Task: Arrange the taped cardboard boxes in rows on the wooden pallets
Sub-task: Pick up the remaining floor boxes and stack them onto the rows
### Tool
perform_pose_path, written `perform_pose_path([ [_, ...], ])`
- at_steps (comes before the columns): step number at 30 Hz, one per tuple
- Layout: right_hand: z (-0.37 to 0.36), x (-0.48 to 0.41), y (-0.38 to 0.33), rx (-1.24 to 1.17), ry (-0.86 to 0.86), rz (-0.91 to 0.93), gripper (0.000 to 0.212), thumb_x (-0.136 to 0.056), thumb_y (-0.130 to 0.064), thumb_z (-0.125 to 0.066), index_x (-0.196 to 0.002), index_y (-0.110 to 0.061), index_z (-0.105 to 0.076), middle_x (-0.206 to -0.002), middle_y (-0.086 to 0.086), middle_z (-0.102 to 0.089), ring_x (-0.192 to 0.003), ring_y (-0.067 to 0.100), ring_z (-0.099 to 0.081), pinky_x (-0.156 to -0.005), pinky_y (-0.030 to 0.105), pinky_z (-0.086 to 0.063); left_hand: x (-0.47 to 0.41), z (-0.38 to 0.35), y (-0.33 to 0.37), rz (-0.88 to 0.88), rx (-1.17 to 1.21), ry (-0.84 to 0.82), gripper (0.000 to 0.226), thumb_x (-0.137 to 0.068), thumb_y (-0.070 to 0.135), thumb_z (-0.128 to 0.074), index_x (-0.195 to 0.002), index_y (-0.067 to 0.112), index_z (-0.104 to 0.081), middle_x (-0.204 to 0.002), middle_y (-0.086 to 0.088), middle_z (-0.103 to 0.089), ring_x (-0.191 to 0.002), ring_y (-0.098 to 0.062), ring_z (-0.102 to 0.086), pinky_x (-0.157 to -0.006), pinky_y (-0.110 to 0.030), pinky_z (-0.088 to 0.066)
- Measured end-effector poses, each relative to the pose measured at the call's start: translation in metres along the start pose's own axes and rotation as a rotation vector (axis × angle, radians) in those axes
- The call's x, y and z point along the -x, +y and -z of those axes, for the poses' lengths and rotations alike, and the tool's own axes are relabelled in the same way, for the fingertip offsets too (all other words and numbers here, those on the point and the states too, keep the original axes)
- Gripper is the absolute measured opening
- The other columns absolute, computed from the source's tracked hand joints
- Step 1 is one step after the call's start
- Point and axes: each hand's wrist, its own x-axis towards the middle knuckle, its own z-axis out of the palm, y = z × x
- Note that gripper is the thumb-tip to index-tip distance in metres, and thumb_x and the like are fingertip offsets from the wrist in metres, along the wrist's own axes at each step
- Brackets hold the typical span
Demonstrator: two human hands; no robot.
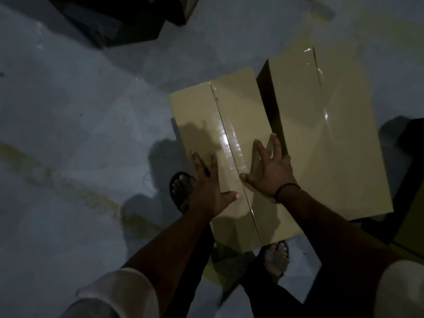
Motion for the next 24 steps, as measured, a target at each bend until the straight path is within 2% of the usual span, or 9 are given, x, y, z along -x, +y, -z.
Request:
perform_pose_path([
  [3, 0.004, 0.004, -0.002, 0.009, 0.015, 0.014, 0.113, -0.076, -0.075, -0.069, -0.16, -0.043, -0.001, -0.165, -0.004, 0.027, -0.143, 0.046, -0.021, -0.113, 0.06, -0.034, 0.005, 0.001, -0.003, -0.015, 0.032, 0.008, 0.131, -0.077, 0.07, -0.074, -0.161, 0.032, 0.019, -0.157, -0.011, 0.046, -0.151, -0.055, -0.002, -0.121, -0.062, -0.016],
  [7, 0.034, 0.044, -0.017, 0.066, 0.1, 0.065, 0.112, -0.074, -0.081, -0.064, -0.16, -0.041, -0.005, -0.167, -0.003, 0.019, -0.136, 0.043, -0.028, -0.109, 0.056, -0.036, 0.036, 0.025, 0.011, -0.045, 0.012, 0.063, 0.136, -0.072, 0.076, -0.073, -0.159, 0.032, 0.022, -0.162, -0.009, 0.039, -0.153, -0.047, -0.017, -0.118, -0.066, -0.026],
  [10, 0.071, 0.093, -0.027, 0.068, 0.13, 0.038, 0.109, -0.072, -0.083, -0.063, -0.159, -0.041, -0.013, -0.168, -0.004, 0.012, -0.136, 0.043, -0.029, -0.109, 0.057, -0.035, 0.086, 0.053, 0.042, -0.029, -0.018, 0.129, 0.14, -0.07, 0.073, -0.078, -0.161, 0.03, 0.02, -0.165, -0.008, 0.034, -0.155, -0.039, -0.014, -0.12, -0.062, -0.025],
  [13, 0.11, 0.159, -0.032, 0.028, 0.189, 0.045, 0.106, -0.068, -0.087, -0.058, -0.157, -0.042, -0.022, -0.168, -0.005, 0.005, -0.136, 0.044, -0.03, -0.109, 0.057, -0.033, 0.159, 0.083, 0.08, -0.037, 0.0, 0.232, 0.137, -0.07, 0.07, -0.08, -0.163, 0.032, 0.013, -0.167, -0.004, 0.03, -0.151, -0.04, -0.024, -0.118, -0.056, -0.028],
  [16, 0.157, 0.245, -0.04, -0.043, 0.234, 0.02, 0.099, -0.072, -0.085, -0.057, -0.156, -0.041, -0.029, -0.169, -0.004, -0.002, -0.14, 0.047, -0.026, -0.114, 0.058, -0.029, 0.246, 0.112, 0.114, -0.045, -0.006, 0.33, 0.136, -0.067, 0.076, -0.078, -0.163, 0.034, 0.008, -0.17, -0.005, 0.019, -0.145, -0.049, -0.03, -0.115, -0.059, -0.034],
  [20, 0.209, 0.375, -0.05, -0.06, 0.359, 0.014, 0.094, -0.073, -0.087, -0.048, -0.154, -0.041, -0.033, -0.168, -0.004, -0.01, -0.134, 0.046, -0.032, -0.109, 0.057, -0.033, 0.368, 0.143, 0.159, -0.061, -0.049, 0.335, 0.133, -0.064, 0.089, -0.066, -0.163, 0.036, 0.006, -0.171, -0.006, 0.015, -0.146, -0.052, -0.026, -0.117, -0.062, -0.029],
  [24, 0.244, 0.485, -0.051, -0.041, 0.538, 0.034, 0.09, -0.079, -0.087, -0.04, -0.155, -0.039, -0.031, -0.166, -0.005, -0.017, -0.129, 0.042, -0.036, -0.104, 0.052, -0.034, 0.471, 0.164, 0.189, -0.153, -0.091, 0.422, 0.132, -0.063, 0.092, -0.063, -0.162, 0.038, 0.006, -0.172, -0.003, 0.01, -0.147, -0.049, -0.025, -0.117, -0.058, -0.027],
])
